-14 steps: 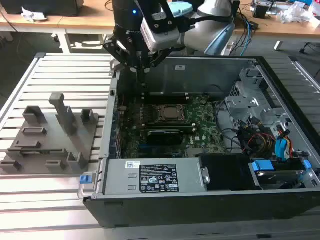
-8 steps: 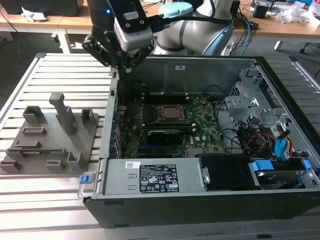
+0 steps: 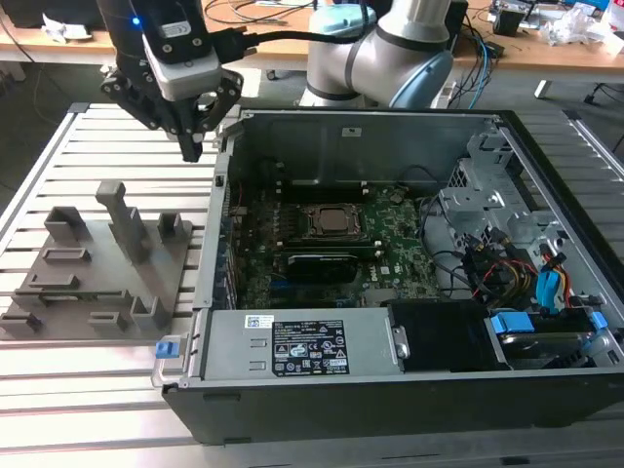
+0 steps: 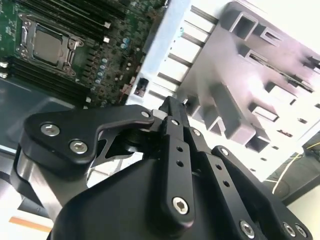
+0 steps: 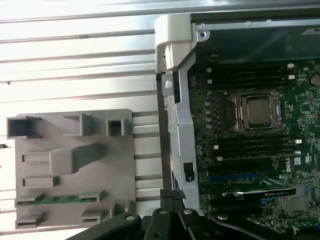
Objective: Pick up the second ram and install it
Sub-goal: 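Reach for the second ram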
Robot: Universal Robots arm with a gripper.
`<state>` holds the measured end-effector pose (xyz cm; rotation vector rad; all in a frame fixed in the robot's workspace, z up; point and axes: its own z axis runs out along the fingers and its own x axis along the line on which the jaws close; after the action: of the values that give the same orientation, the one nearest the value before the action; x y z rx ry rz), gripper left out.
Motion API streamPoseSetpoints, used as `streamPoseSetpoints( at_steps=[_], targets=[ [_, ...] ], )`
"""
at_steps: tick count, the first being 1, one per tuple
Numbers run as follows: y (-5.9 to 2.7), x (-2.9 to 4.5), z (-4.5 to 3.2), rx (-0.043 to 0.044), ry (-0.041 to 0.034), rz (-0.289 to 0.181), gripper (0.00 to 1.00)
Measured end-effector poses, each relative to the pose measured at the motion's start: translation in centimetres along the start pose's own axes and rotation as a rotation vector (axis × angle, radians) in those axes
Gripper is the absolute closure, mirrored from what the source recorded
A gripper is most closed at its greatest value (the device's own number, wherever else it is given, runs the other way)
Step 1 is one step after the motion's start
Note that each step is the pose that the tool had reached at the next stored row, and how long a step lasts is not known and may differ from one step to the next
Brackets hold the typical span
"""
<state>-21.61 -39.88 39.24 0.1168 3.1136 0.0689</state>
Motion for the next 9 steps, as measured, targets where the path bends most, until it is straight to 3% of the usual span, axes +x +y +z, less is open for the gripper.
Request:
streamPoseSetpoints(
  at_steps=[3,7,9],
  targets=[
    [-0.1,1.31,-0.01,0.0001,0.0,0.0,0.89],
    [-0.17,2.29,0.0,0.0,0.0,0.0,0.89],
    [-0.24,3.15,-0.01,0.0,0.0001,0.0,0.89]
  ],
)
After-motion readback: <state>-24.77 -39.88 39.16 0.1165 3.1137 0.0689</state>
